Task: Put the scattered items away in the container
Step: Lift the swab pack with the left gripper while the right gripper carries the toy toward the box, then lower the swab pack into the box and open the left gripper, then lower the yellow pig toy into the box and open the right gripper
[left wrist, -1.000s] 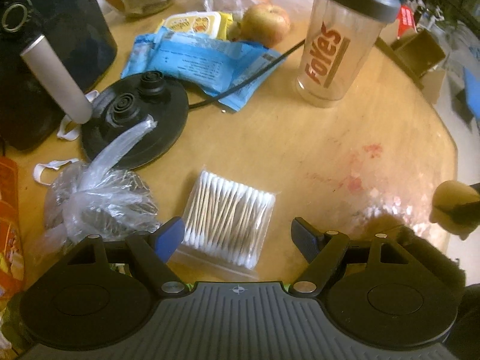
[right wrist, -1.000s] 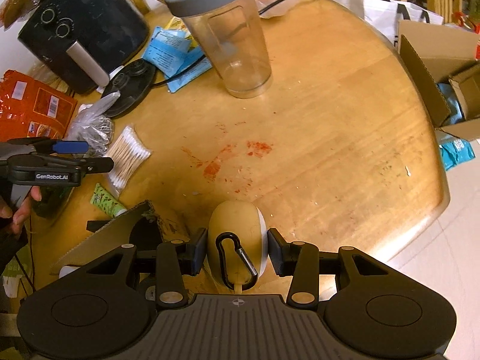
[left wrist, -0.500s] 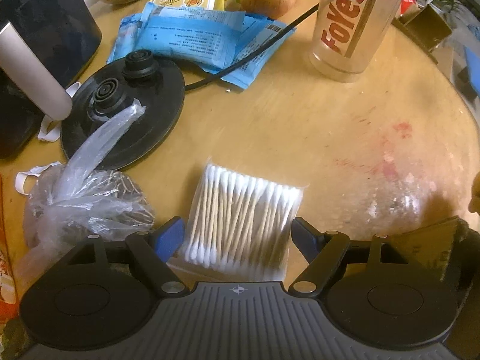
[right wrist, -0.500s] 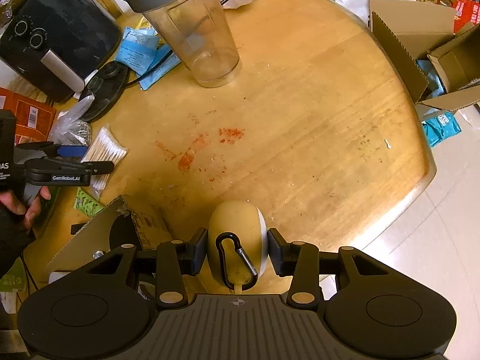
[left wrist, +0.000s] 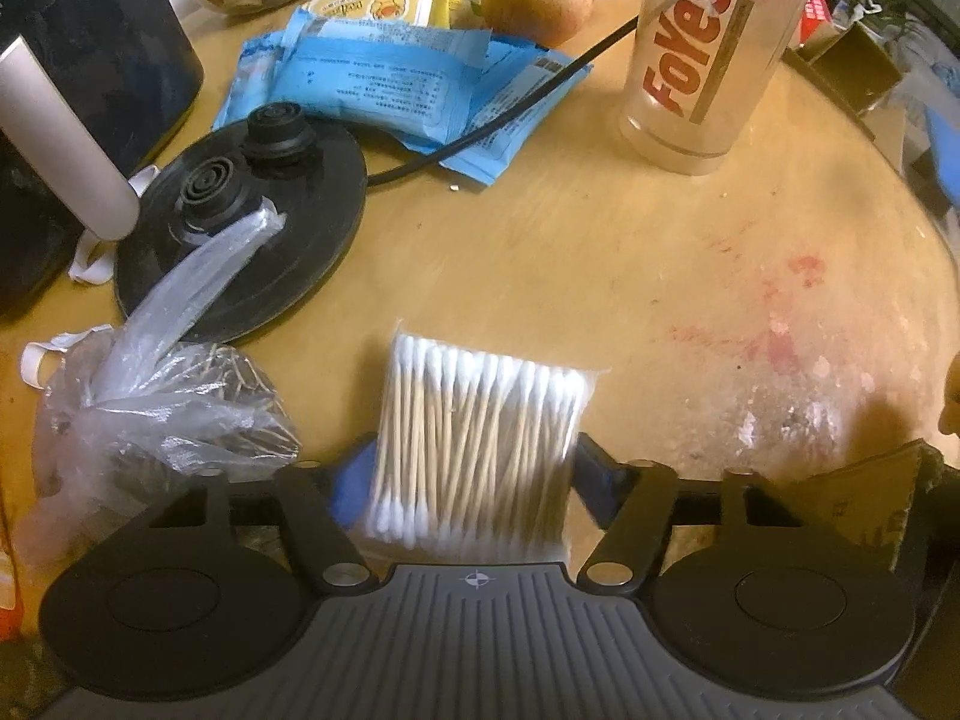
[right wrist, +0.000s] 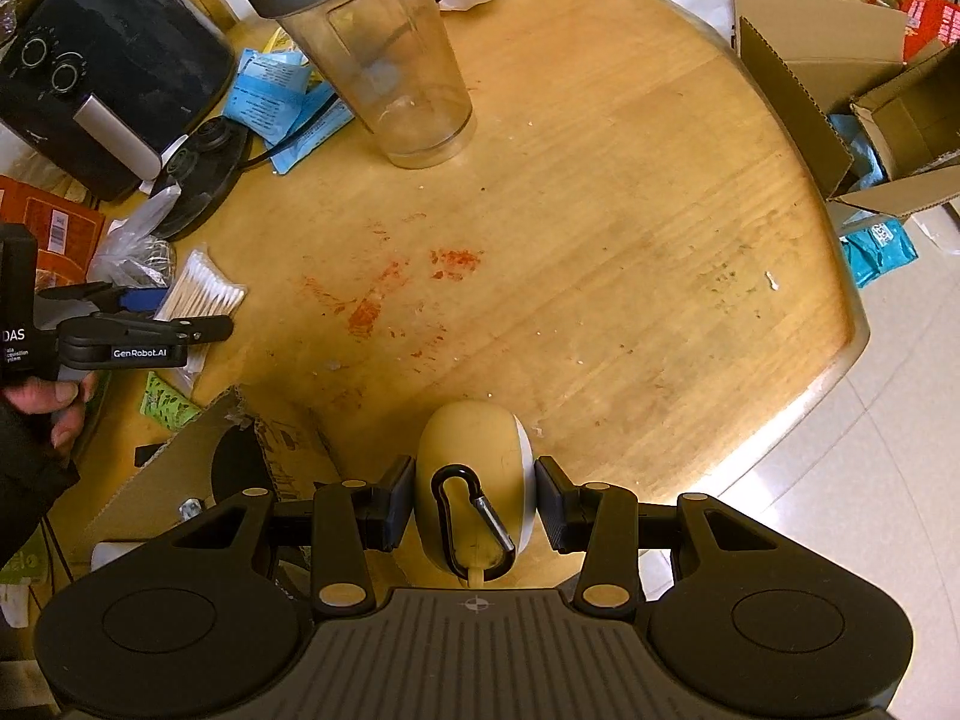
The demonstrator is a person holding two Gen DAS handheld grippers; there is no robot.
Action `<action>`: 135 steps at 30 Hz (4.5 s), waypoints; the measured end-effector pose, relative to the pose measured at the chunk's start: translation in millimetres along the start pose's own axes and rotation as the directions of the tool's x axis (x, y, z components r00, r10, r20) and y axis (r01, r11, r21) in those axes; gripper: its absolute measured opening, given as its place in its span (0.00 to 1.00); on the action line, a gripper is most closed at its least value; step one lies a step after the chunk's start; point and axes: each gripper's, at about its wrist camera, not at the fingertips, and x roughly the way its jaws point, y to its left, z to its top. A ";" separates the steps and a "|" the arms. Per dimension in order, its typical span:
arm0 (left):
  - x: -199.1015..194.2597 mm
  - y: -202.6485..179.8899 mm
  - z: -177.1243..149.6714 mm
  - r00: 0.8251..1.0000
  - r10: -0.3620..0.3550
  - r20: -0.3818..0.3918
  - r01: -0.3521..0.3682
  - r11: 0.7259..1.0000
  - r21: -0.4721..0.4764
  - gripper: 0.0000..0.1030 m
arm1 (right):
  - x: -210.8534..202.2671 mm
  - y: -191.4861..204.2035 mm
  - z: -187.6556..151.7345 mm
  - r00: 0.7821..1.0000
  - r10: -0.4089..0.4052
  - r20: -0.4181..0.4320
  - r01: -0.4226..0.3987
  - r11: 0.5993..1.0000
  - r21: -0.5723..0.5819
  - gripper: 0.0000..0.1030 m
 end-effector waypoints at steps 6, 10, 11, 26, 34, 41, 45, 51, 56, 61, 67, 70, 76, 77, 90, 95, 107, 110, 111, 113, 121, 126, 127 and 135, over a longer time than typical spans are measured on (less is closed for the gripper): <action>-14.6 3.0 -0.1 0.998 0.021 0.055 -0.019 0.999 -0.039 0.57 | -0.3 4.8 2.5 1.000 0.011 0.004 -0.011 1.000 -0.023 0.44; -29.0 3.3 -0.7 0.996 0.026 0.088 -0.021 0.998 -0.057 0.56 | -1.1 8.6 6.1 1.000 0.018 0.007 -0.017 0.999 -0.045 0.44; -32.5 2.7 -0.9 0.995 0.028 0.094 -0.022 0.998 -0.061 0.56 | -1.1 9.6 7.2 1.000 0.019 0.007 -0.019 0.999 -0.050 0.44; -97.6 -15.8 -16.4 0.981 0.108 0.160 -0.073 0.976 -0.207 0.56 | -6.4 31.2 22.1 0.998 0.068 0.013 -0.065 0.983 -0.173 0.44; -144.2 -23.7 -34.9 0.969 0.160 0.188 -0.089 0.937 -0.338 0.55 | -13.9 44.9 29.8 0.995 0.101 -0.001 -0.098 0.963 -0.251 0.44; -174.2 -29.2 -55.5 0.961 0.204 0.189 -0.107 0.899 -0.425 0.55 | -17.6 66.6 36.3 0.990 0.139 -0.022 -0.139 0.931 -0.336 0.44; -186.7 -32.1 -69.8 0.957 0.229 0.175 -0.120 0.868 -0.482 0.55 | -17.0 81.5 38.1 0.988 0.150 -0.040 -0.154 0.909 -0.388 0.44; -201.5 -32.7 -97.0 0.958 0.247 0.148 -0.116 0.800 -0.588 0.55 | -15.8 102.8 37.4 0.986 0.155 -0.064 -0.167 0.874 -0.456 0.44; -205.8 -38.7 -115.7 0.960 0.252 0.124 -0.115 0.757 -0.644 0.55 | -16.5 114.3 34.3 0.984 0.164 -0.077 -0.180 0.852 -0.491 0.44; -205.9 -51.8 -127.1 0.964 0.238 0.115 -0.101 0.733 -0.672 0.55 | -16.9 120.7 29.8 0.982 0.167 -0.087 -0.188 0.838 -0.512 0.44; -202.7 -67.6 -133.7 0.972 0.204 0.116 -0.068 0.717 -0.693 0.55 | -16.5 124.9 20.4 0.979 0.168 -0.113 -0.203 0.821 -0.534 0.44; -200.2 -75.3 -133.2 0.976 0.185 0.117 -0.051 0.710 -0.703 0.55 | -16.5 127.1 14.5 0.978 0.169 -0.124 -0.210 0.811 -0.547 0.44; -193.4 -90.0 -126.3 0.980 0.151 0.131 -0.016 0.711 -0.703 0.55 | -16.6 124.2 5.9 0.978 0.157 -0.134 -0.205 0.809 -0.551 0.44; -192.2 -92.3 -124.8 0.980 0.148 0.133 -0.012 0.714 -0.700 0.55 | -17.3 122.8 5.4 0.979 0.155 -0.133 -0.203 0.810 -0.550 0.44; -179.0 -97.2 -122.6 0.989 0.091 0.116 0.021 0.692 -0.722 0.71 | -24.5 104.1 3.1 0.982 0.154 -0.111 -0.189 0.834 -0.519 0.44; -182.5 -99.0 -125.9 0.988 0.102 0.116 0.015 0.686 -0.728 0.76 | -25.4 100.3 1.2 0.982 0.154 -0.111 -0.189 0.837 -0.513 0.44; -186.9 -101.1 -137.4 0.989 0.106 0.107 0.011 0.658 -0.753 0.76 | -28.1 99.7 -5.0 0.981 0.157 -0.110 -0.191 0.832 -0.521 0.44; -187.5 -99.6 -141.4 0.989 0.108 0.105 0.010 0.647 -0.762 0.76 | -27.4 101.4 -8.4 0.981 0.155 -0.117 -0.194 0.828 -0.526 0.44; -187.2 -99.0 -142.6 0.989 0.108 0.102 0.009 0.644 -0.765 0.76 | -27.1 101.8 -9.5 0.981 0.155 -0.120 -0.195 0.827 -0.528 0.44; -186.7 -98.3 -145.0 0.989 0.106 0.100 0.009 0.639 -0.769 0.76 | -26.8 102.2 -11.5 0.980 0.157 -0.126 -0.200 0.824 -0.530 0.44; -186.5 -97.6 -145.8 0.990 0.101 0.103 0.015 0.638 -0.770 0.76 | -32.4 108.5 -17.3 0.971 0.201 -0.129 -0.239 0.805 -0.543 0.63; -186.4 -95.3 -145.8 0.990 0.102 0.100 0.013 0.636 -0.772 0.76 | -31.6 107.4 -13.6 0.977 0.183 -0.110 -0.213 0.826 -0.521 0.63; -186.2 -94.7 -146.0 0.990 0.103 0.099 0.012 0.634 -0.773 0.76 | -30.1 106.1 -12.4 0.979 0.171 -0.108 -0.202 0.835 -0.512 0.63; -183.8 -90.2 -146.4 0.991 0.097 0.090 0.010 0.626 -0.780 0.76 | -20.5 97.3 -7.3 0.986 0.119 -0.116 -0.160 0.871 -0.464 0.63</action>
